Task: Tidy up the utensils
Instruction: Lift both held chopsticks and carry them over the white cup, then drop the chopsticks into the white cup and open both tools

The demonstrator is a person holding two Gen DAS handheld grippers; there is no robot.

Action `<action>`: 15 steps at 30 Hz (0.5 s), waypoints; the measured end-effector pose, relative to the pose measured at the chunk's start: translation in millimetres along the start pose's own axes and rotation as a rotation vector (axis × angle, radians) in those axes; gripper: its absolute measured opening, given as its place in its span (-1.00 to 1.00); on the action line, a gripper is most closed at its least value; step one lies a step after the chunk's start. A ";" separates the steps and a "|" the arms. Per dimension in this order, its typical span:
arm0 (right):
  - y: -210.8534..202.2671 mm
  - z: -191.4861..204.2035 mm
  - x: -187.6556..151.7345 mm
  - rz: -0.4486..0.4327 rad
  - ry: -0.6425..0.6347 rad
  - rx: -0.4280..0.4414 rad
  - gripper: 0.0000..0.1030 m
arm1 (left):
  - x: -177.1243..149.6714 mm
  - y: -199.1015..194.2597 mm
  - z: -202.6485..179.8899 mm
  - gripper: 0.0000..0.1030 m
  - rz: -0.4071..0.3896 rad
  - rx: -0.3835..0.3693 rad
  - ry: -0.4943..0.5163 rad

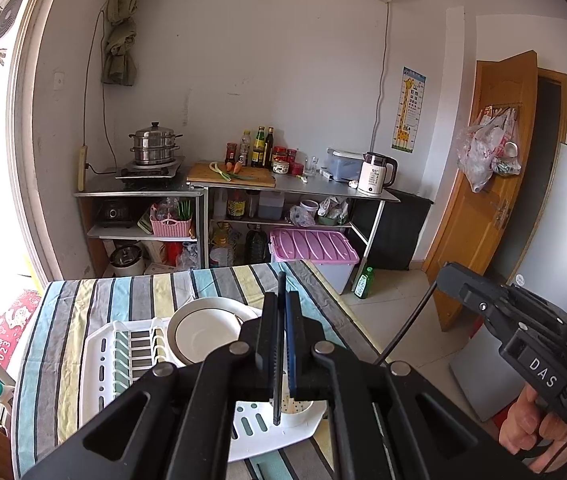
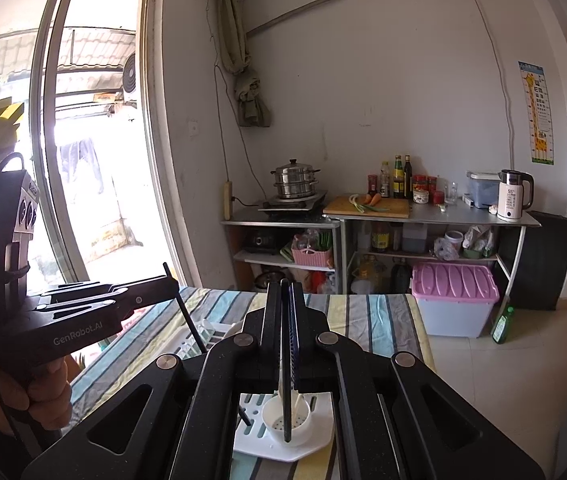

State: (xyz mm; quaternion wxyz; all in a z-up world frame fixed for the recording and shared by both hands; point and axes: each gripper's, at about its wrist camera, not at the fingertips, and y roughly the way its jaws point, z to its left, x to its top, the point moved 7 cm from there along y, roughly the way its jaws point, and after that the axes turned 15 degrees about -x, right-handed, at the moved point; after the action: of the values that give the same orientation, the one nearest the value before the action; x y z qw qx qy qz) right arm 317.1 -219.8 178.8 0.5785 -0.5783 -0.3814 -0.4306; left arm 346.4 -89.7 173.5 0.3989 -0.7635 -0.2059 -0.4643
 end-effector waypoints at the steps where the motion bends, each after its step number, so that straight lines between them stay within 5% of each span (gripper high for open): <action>1: 2.6 0.2 1.6 -0.001 0.002 0.002 -0.94 | 1.6 3.6 1.0 -0.92 0.001 -0.002 -0.002; 15: 65.5 -3.3 -21.3 0.083 0.019 -0.002 -0.94 | -8.7 54.8 26.2 -0.92 0.048 -0.023 -0.060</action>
State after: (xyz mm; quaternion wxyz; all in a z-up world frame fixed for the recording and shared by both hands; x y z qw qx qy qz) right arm 371.2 -224.5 136.4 0.5988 -0.5903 -0.3509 -0.4121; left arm 393.9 -101.0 136.4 0.3946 -0.7863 -0.1940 -0.4340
